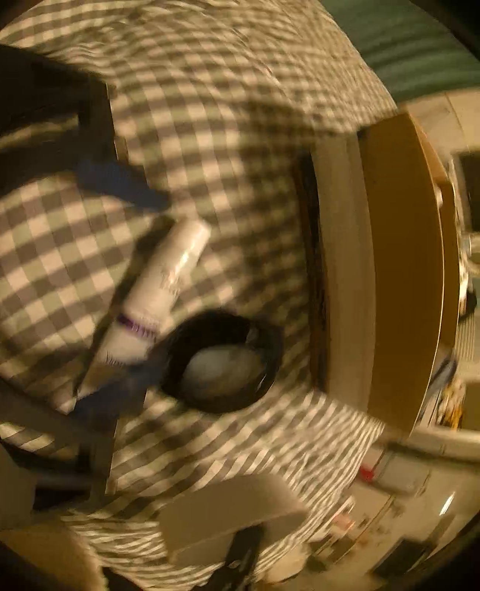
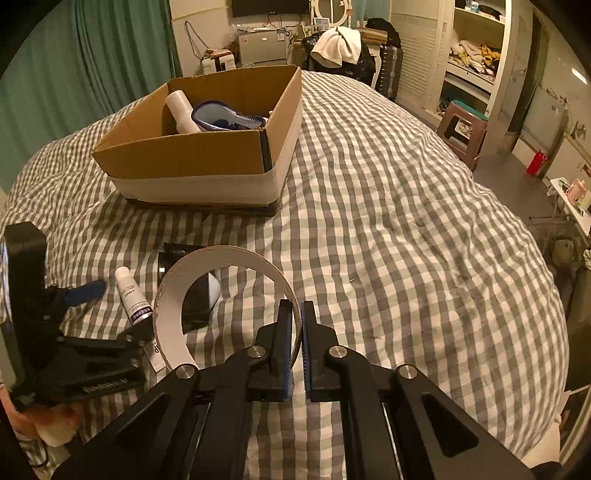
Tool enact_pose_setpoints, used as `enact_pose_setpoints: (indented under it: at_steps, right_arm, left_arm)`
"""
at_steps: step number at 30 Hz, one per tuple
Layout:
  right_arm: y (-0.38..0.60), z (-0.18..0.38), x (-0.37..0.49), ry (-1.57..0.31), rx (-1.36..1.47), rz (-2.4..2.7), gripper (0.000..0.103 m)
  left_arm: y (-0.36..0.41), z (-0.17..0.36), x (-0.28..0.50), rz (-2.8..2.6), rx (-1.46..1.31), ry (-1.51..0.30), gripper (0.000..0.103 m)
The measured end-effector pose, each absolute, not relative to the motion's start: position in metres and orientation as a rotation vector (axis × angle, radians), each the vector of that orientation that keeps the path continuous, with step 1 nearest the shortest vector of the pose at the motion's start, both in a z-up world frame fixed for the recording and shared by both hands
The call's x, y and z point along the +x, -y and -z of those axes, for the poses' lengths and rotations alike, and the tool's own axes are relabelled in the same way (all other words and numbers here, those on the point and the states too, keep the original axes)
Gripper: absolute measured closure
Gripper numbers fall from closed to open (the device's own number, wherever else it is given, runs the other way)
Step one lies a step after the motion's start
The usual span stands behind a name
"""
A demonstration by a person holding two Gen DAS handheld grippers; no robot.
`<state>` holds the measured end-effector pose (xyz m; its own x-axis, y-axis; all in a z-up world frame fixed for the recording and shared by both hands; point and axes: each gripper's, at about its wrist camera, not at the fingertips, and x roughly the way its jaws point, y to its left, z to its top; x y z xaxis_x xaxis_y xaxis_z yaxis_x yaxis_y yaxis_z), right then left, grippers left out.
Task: Organize objects
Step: 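Grasp the white tape roll with the right tool while the left tool grasps the white tube, then lower the tape roll and tube into the box and open both tools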
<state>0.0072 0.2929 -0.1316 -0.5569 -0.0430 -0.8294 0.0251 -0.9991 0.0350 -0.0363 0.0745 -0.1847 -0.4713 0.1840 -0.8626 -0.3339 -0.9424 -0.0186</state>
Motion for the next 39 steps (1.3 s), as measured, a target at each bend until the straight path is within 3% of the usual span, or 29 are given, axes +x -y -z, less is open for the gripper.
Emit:
enact_pose_setpoints:
  at_steps: [2,9,23,39]
  right_arm:
    - [-0.293,0.134,0.006,0.038,1.462,2.731,0.098]
    - [-0.289,0.132,0.008,0.023,1.447,2.737,0.098]
    - [-0.274,0.109,0.014,-0.029,1.345,2.761,0.098]
    - [-0.237,0.027,-0.006,-0.12,1.063,2.82,0.098]
  left_arm:
    - [-0.077,0.186,-0.036,-2.404,-1.42,-0.195,0.059]
    - [-0.066,0.167,-0.031,-2.38,-1.384,-0.164,0.087]
    - [-0.027,0.11,-0.012,-2.462,-1.302,-0.131,0.088]
    - [-0.016,0.046,-0.039,-2.512,-1.225,-0.176,0.088]
